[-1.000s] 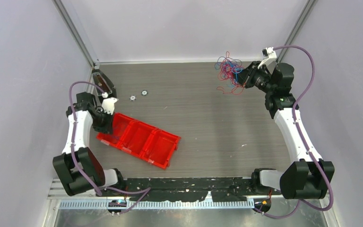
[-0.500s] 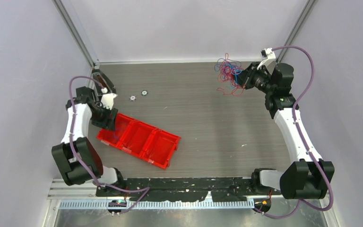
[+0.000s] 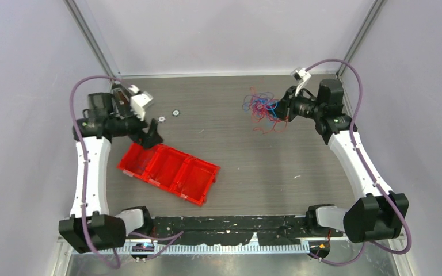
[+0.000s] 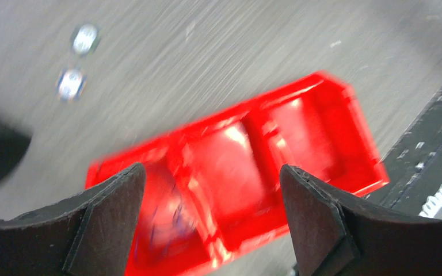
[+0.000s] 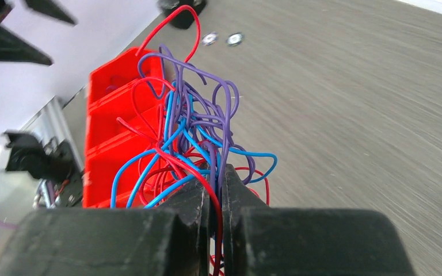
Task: Untangle the cables
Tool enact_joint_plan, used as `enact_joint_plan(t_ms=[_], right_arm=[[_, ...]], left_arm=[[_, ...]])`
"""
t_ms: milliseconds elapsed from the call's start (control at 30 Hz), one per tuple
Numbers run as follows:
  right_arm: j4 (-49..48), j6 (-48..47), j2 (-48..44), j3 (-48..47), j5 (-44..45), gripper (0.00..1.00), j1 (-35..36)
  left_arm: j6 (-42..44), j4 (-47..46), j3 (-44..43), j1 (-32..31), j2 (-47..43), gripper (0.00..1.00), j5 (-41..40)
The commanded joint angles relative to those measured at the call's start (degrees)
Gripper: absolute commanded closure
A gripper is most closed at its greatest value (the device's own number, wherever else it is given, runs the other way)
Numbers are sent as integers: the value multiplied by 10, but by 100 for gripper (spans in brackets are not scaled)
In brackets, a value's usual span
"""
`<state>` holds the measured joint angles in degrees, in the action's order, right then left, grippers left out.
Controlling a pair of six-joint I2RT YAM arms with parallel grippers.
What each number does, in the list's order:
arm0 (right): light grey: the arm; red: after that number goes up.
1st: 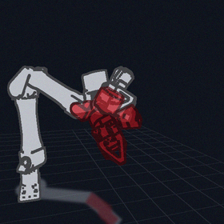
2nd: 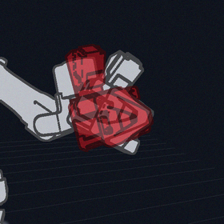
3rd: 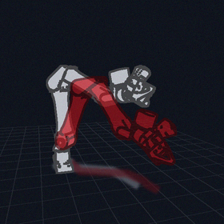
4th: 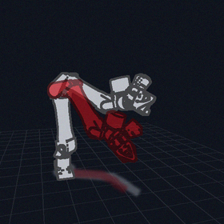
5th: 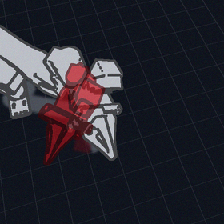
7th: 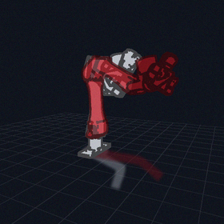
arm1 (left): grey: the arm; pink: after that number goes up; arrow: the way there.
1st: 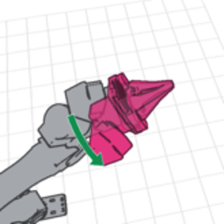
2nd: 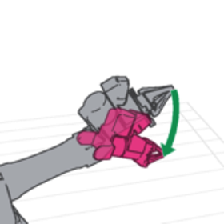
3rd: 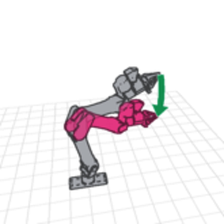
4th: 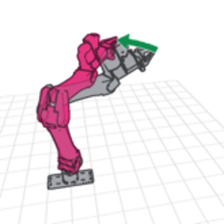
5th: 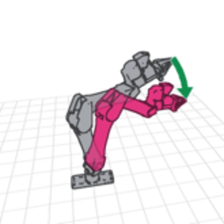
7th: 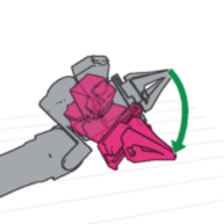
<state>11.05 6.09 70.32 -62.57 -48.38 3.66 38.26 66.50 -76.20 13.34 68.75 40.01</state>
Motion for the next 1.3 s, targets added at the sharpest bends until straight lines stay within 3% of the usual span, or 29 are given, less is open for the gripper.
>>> enact_joint_plan(t_ms=[0,67,133,367,533,567,600,733,833,967,1033,1267], right_arm=[[13,-57,4,-37,-67,94,46],[27,-87,4,-38,-74,93,67],[41,-116,1,-41,-78,92,87],[83,-159,-15,-23,-83,90,144],[83,-164,-14,-22,-84,88,164],[84,-166,-13,-23,-83,87,165],[88,-167,-13,-23,-78,87,165],[101,-175,-16,-22,-36,86,158],[112,-161,-10,-27,-24,85,122],[174,-187,13,-56,-22,85,61],[192,-201,21,-61,-17,92,32],[205,-196,39,-79,-15,95,-49]], left_arm=[[-143,-216,50,-158,-61,13,146],[-215,-369,99,-233,-77,14,147],[-241,-441,126,-291,-74,14,147],[-311,-607,136,-421,-19,12,90],[-325,-651,106,-468,45,20,57],[-339,-667,103,-470,52,25,60],[-362,-686,101,-470,58,38,66],[-396,-689,100,-464,60,99,76],[-421,-670,117,-425,50,100,72],[-437,-633,136,-326,39,100,68],[-426,-612,140,-294,39,100,71],[-408,-581,133,-255,62,100,48]])
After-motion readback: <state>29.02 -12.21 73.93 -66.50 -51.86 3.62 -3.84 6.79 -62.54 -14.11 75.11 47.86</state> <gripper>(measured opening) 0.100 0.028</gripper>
